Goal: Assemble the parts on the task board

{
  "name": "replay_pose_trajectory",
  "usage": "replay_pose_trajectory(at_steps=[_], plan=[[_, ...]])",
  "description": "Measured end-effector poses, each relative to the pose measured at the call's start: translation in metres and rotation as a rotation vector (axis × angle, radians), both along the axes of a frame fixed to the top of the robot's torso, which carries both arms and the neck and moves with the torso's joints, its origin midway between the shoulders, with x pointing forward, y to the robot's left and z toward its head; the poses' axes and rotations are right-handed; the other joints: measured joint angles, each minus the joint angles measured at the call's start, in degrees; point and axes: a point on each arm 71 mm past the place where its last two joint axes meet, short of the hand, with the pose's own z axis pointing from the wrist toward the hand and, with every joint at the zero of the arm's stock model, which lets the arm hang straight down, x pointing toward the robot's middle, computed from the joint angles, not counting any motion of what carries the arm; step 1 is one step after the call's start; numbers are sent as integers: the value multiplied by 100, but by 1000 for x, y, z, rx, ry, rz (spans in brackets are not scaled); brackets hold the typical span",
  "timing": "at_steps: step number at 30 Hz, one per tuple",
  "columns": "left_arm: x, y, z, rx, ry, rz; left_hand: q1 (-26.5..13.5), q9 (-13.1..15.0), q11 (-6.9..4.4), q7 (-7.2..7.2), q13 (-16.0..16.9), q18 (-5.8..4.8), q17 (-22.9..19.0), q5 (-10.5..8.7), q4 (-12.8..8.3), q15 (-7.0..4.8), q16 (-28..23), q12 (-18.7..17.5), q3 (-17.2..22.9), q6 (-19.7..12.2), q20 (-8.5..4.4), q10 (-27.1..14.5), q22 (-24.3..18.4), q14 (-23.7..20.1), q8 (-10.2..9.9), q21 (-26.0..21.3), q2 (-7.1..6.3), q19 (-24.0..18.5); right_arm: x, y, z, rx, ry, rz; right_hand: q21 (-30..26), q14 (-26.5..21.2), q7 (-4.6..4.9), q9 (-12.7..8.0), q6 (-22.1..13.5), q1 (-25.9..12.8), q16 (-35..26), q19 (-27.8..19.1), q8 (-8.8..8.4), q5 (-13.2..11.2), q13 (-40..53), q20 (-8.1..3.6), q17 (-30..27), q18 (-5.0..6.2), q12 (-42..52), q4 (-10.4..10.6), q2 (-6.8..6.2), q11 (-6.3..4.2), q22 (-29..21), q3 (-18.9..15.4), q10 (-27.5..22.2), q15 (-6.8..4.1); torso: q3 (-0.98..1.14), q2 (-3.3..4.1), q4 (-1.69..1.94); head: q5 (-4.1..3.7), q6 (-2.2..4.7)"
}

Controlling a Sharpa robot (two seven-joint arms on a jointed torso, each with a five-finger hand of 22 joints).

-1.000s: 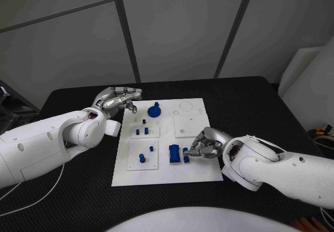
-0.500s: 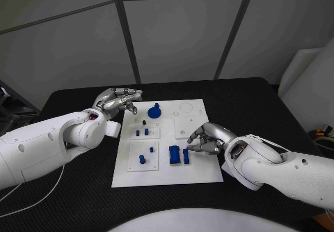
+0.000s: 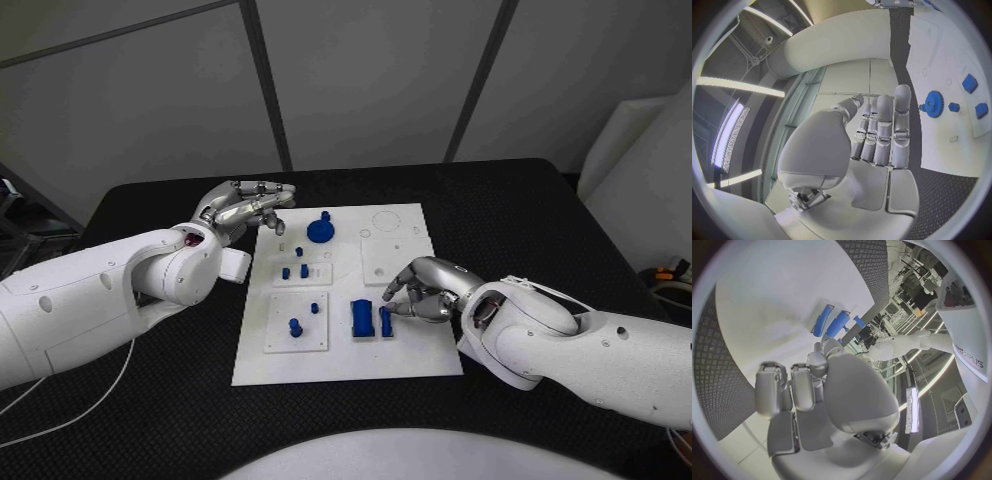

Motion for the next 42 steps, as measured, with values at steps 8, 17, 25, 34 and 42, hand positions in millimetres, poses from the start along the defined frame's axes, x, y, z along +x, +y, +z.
replay_pose_trajectory(at_steps=[8, 17, 25, 34, 42], plan=[[0, 0, 0, 0, 1, 0, 0, 0, 0, 0, 0, 0, 0, 0, 0, 0, 0, 0, 0, 0, 0, 0, 0, 0, 0, 0, 0, 0, -1, 2, -4, -31, 29, 31, 0, 1, -24, -123, 180, -37, 0, 0, -22, 52, -6, 0, 0, 0, 0, 60, -50, 0, 0, 215, 0, 2, -3, 1, 0, 10, -29], [0, 1, 0, 1, 1, 1, 0, 0, -22, 0, 0, 1, -4, 0, 0, 0, 0, 0, 0, 0, 21, -22, -5, 0, 0, -23, 0, 21, 1, 2, -5, -43, 24, 33, -26, 9, -36, -213, 261, -194, 0, 0, 7, 36, -52, 0, 0, 0, -67, 131, -208, 9, 0, 337, -13, 10, -3, -6, -2, 13, -39], [0, 1, 0, 2, 2, 2, 0, 0, -22, 0, 1, 1, -4, 0, 0, 0, 0, 0, 0, 0, 21, -22, -4, 0, 0, -23, 0, 21, 3, 1, -5, -20, -10, 3, -191, 31, 84, -598, -681, -289, -152, -128, -17, -568, -411, 83, -168, 0, -503, 212, -528, 70, 0, 465, -304, 29, -4, -7, -3, 24, -21], [0, 1, 0, 2, 3, 1, 0, 0, -22, 0, 1, 0, -4, 0, 0, 0, 0, 0, 0, 0, 21, -22, -4, 0, 0, -23, 0, 21, 5, 1, -3, 1, -38, -16, -247, 29, 113, -709, -795, -389, -203, -167, -17, -878, -530, 122, -225, 0, -552, 275, -626, 119, 0, 494, -352, 68, -4, 0, -3, 29, -12], [0, 1, 0, 2, 4, 1, 0, 0, -22, 0, 1, 1, -4, 0, 0, 0, 0, 0, 0, 0, 21, -22, -4, 0, 0, -23, 0, 21, 7, 4, -4, 1, -39, -14, -248, 31, 136, -718, -597, -411, -205, -166, 95, -1049, -530, 122, -230, 0, -493, 349, -649, 119, 0, 518, -351, 71, -2, 4, 0, 36, -36]])
